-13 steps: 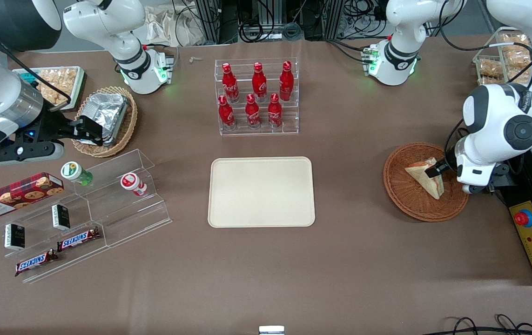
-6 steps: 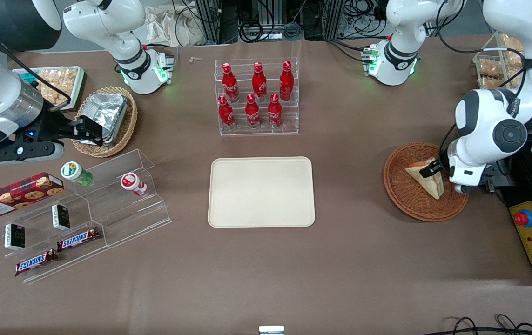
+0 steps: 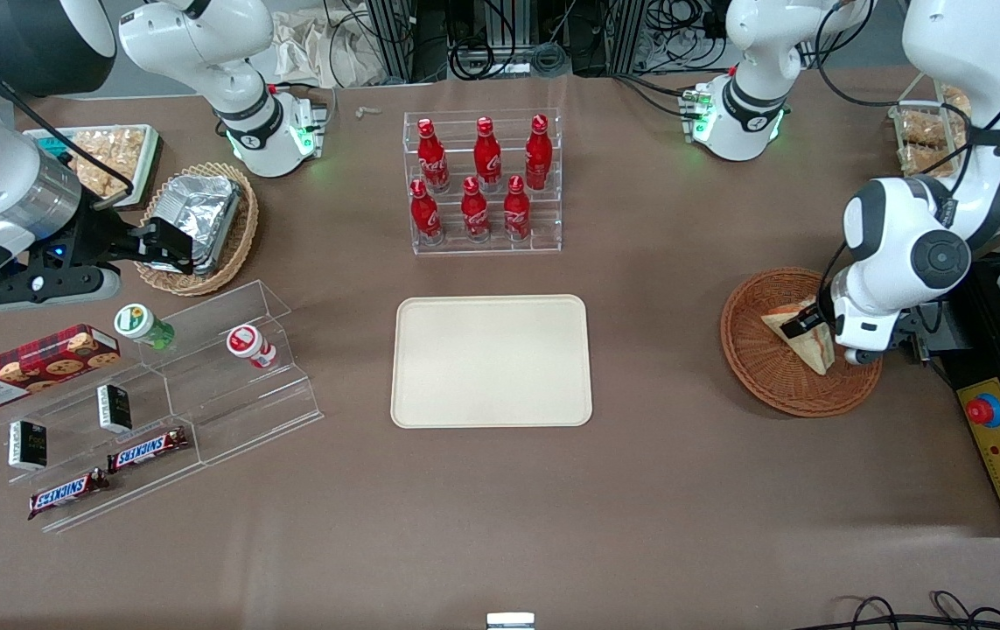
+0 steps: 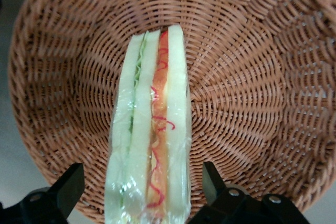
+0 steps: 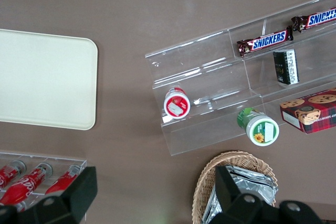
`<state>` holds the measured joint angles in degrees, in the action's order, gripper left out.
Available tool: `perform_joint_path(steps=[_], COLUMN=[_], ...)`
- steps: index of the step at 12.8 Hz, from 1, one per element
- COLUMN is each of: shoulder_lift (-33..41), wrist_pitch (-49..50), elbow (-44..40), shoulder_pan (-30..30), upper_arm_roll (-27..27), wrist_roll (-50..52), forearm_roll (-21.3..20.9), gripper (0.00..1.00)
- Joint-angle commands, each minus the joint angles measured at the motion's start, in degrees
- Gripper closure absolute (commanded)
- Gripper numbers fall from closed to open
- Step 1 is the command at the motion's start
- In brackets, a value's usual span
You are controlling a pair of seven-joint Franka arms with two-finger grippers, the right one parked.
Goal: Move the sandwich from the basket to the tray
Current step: 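Lower the open left gripper around the sandwich and close it, then lift the sandwich out of the basket with the left gripper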
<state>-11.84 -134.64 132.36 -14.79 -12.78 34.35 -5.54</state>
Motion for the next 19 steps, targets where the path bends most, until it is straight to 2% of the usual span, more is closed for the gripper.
perform_joint_path(steps=[1, 4, 5, 6, 8, 10, 11, 13, 19], shoulder_lift=[-2.1, -2.5, -2.5, -2.4, -2.1, -2.1, -2.3, -2.4, -1.3], wrist_pitch=[-3.7, -3.7, -3.7, -3.7, -3.7, -3.7, -3.7, -3.7, -3.1], elbow=[1.0, 0.8, 0.8, 0.7, 0.7, 0.6, 0.6, 0.6, 0.3], shoulder_pan=[-0.3, -0.2, -0.3, -0.3, -0.3, -0.3, -0.3, -0.3, -0.3], upper_arm_roll=[-0.1, -0.1, -0.1, -0.1, -0.1, -0.1, -0.1, -0.1, -0.1], wrist_roll=[1.0, 0.9, 0.9, 0.9, 0.9, 1.1, 1.1, 1.1, 0.9], forearm_roll=[-1.8, -1.8, -1.8, -1.8, -1.8, -1.8, -1.8, -1.8, -1.8], gripper=[0.00, 0.00, 0.06, 0.18, 0.61, 0.86, 0.91, 0.89, 0.89])
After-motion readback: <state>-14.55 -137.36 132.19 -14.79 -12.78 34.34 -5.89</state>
